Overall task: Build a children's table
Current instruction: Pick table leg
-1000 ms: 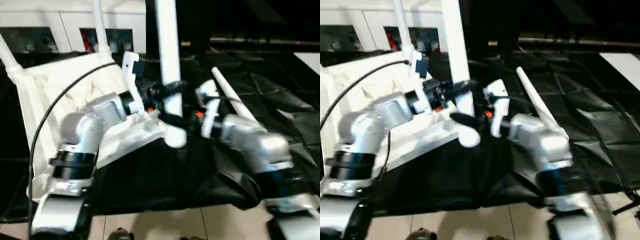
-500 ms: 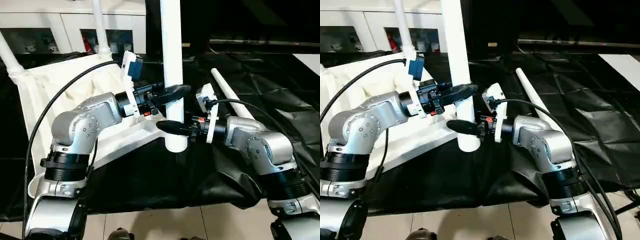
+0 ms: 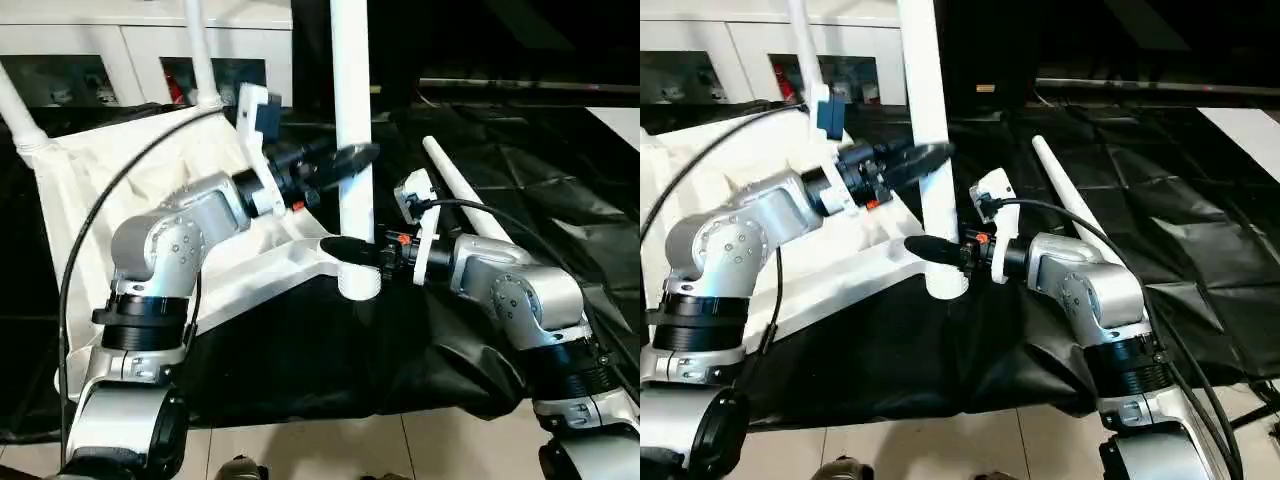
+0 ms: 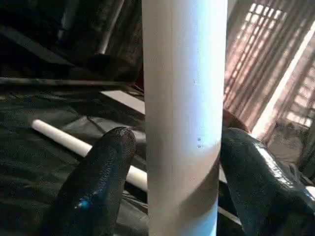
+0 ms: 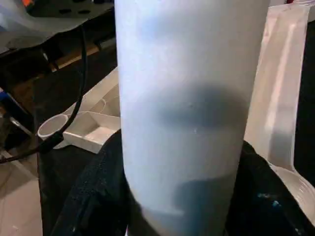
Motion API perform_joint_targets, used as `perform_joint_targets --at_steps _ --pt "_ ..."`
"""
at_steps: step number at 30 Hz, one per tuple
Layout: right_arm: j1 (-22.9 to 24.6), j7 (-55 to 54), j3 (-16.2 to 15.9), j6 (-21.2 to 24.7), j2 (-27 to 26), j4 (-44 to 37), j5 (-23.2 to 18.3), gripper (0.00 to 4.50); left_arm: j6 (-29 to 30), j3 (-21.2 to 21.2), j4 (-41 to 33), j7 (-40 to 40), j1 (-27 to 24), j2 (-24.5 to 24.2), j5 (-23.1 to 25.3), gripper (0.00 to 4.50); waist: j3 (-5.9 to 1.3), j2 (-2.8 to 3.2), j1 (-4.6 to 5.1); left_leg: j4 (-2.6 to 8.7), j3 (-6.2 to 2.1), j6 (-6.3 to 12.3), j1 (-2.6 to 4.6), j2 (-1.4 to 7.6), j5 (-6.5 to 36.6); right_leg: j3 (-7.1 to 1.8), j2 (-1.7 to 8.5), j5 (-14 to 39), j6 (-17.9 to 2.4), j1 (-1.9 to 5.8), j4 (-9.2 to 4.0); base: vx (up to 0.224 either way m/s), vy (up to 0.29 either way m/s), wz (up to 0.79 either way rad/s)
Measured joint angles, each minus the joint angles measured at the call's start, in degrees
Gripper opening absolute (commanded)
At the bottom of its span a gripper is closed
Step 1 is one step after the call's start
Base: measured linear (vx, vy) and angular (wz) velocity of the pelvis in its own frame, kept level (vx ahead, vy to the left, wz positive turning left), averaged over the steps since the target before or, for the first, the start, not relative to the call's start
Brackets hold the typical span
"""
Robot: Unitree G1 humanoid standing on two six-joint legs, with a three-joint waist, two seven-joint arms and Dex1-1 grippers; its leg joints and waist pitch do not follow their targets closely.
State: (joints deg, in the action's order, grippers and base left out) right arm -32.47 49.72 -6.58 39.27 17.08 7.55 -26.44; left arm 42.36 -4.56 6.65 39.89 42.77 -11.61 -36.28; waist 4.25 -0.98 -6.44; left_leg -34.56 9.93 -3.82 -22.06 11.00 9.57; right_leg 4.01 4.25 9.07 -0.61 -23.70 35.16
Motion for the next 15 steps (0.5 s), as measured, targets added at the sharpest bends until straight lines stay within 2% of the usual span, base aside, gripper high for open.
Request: perform_joint_targets --at_steps 8,10,13,15 --pt "0.0 0.0 -0.16 -0.02 -0.01 0.31 0.14 1.93 0.75 0.01 0.0 0.69 0.01 0.44 -0.42 3.59 0.0 0.0 -0.05 0.0 0.0 0.0 0.0 0.0 0.0 0.0 0.0 -0.11 -0.18 0.0 0.01 0.0 0.0 0.0" --pt "0.0 0.01 -0.16 -0.03 -0.01 0.53 0.23 1.93 1.05 -0.03 0.0 0.65 0.01 0.54 -0.8 3.21 0.0 0.0 -0.04 0.0 0.0 0.0 0.0 0.0 0.0 0.01 0.0 -0.11 -0.19 -0.01 0.02 0.0 0.0 0.0" --pt "-0.01 0.06 -0.19 -0.29 -0.03 0.53 0.47 1.93 1.17 -0.15 0.0 0.52 0.1 0.76 -1.3 3.18 0.0 0.0 -0.05 0.0 0.0 0.0 0.0 0.0 0.0 0.0 0.0 -0.11 -0.19 -0.01 0.01 0.0 0.0 0.0" --pt "-0.01 0.05 -0.21 -0.68 -0.03 0.56 0.64 1.93 1.19 -0.18 0.0 0.49 0.28 0.79 -1.3 2.9 0.0 0.0 -0.05 0.0 0.0 0.0 0.0 0.0 0.0 0.01 0.0 -0.11 -0.18 0.0 0.02 0.0 0.0 0.0"
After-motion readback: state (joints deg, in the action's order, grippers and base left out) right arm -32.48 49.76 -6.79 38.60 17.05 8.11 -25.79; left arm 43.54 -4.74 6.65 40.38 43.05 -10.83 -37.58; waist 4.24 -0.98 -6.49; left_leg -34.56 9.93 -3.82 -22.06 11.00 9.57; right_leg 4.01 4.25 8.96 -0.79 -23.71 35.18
